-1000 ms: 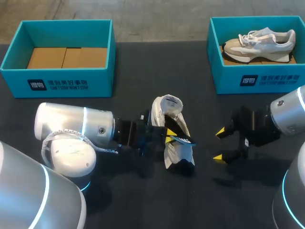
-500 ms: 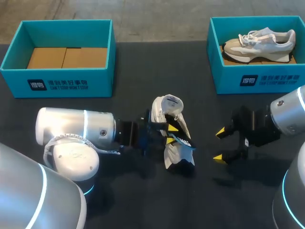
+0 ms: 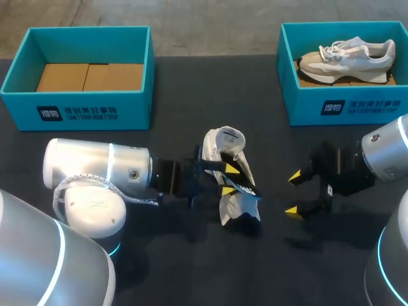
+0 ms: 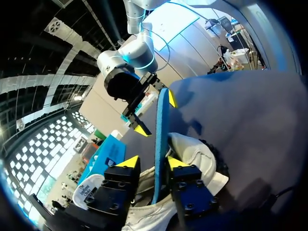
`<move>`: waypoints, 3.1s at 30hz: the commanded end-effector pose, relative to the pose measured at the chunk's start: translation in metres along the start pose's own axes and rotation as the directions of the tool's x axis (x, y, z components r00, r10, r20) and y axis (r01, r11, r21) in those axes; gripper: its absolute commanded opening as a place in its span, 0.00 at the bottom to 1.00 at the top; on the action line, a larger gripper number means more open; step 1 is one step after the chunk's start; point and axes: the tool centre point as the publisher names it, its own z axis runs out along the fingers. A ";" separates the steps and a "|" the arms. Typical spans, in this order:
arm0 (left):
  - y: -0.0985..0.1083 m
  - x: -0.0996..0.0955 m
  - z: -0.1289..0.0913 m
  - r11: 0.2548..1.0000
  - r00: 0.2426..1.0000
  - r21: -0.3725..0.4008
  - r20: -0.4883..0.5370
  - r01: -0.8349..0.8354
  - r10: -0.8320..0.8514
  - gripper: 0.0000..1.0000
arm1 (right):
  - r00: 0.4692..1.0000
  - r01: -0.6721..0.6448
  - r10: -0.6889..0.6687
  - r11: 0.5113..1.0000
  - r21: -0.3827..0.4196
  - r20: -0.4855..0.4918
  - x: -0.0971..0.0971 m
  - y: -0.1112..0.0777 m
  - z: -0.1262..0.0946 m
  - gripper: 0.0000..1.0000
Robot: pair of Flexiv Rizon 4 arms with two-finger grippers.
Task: Take the shoe out of the shoebox, open the shoe tongue, remove and reinsert the insole, then place the shoe into the shoebox
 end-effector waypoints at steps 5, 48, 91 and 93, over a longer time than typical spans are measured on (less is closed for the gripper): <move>0.008 0.011 0.006 1.000 1.000 0.010 -0.026 0.014 -0.014 0.00 | 1.000 0.001 -0.001 1.000 0.000 0.001 0.000 0.000 0.001 1.00; 0.004 0.008 0.012 0.999 0.999 0.041 -0.016 -0.031 0.032 0.00 | 1.000 0.001 -0.001 1.000 0.000 0.001 0.000 0.000 0.001 1.00; 0.002 0.000 0.010 0.994 0.994 0.028 0.014 -0.107 0.106 0.34 | 0.997 0.074 -0.074 0.997 0.005 0.011 -0.021 0.019 0.014 1.00; 0.000 0.002 0.013 0.994 0.994 0.035 0.009 -0.106 0.105 0.31 | 0.997 0.073 -0.073 0.997 0.004 0.012 -0.021 0.019 0.013 1.00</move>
